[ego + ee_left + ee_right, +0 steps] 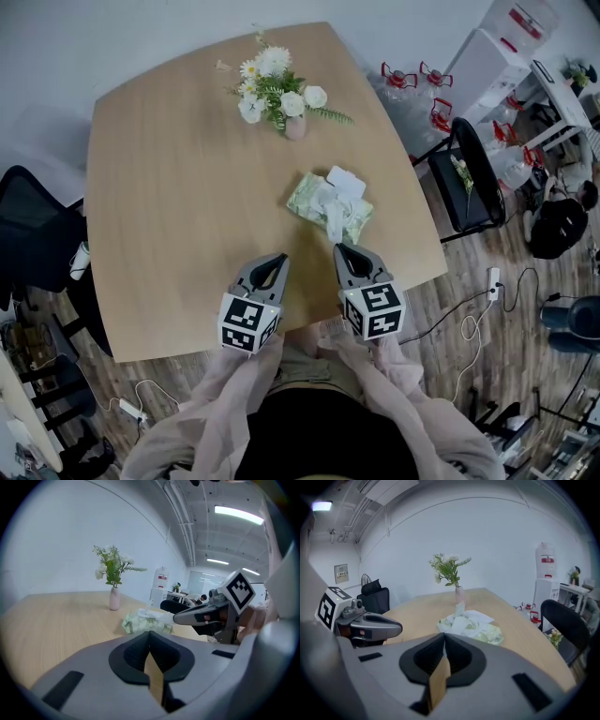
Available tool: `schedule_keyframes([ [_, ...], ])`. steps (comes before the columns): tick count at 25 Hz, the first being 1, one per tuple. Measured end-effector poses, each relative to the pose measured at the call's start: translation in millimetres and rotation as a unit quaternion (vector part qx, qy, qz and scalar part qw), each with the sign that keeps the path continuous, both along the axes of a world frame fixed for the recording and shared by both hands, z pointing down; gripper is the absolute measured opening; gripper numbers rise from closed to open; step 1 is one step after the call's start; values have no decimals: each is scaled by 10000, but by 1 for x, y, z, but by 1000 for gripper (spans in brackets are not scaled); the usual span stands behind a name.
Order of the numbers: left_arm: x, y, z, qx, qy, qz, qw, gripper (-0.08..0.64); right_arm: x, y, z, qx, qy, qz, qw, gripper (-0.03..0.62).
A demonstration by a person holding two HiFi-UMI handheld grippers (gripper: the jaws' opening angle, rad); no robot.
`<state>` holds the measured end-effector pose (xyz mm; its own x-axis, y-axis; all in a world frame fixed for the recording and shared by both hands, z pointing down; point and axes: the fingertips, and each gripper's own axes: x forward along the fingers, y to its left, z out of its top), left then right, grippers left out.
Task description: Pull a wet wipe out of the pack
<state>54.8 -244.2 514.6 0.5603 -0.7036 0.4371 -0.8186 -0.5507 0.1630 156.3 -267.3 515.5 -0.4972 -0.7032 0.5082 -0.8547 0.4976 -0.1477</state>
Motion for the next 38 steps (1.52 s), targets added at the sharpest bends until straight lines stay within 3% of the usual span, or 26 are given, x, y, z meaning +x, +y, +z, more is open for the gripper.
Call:
schedule_keyframes([
  [25,-7,15,1,73,94,-298,9995,11,4,23,-2,46,34,-80,10000,14],
  [38,-4,13,-10,178,126,-49,9997,11,3,24,-13,128,-141,169,9997,14],
])
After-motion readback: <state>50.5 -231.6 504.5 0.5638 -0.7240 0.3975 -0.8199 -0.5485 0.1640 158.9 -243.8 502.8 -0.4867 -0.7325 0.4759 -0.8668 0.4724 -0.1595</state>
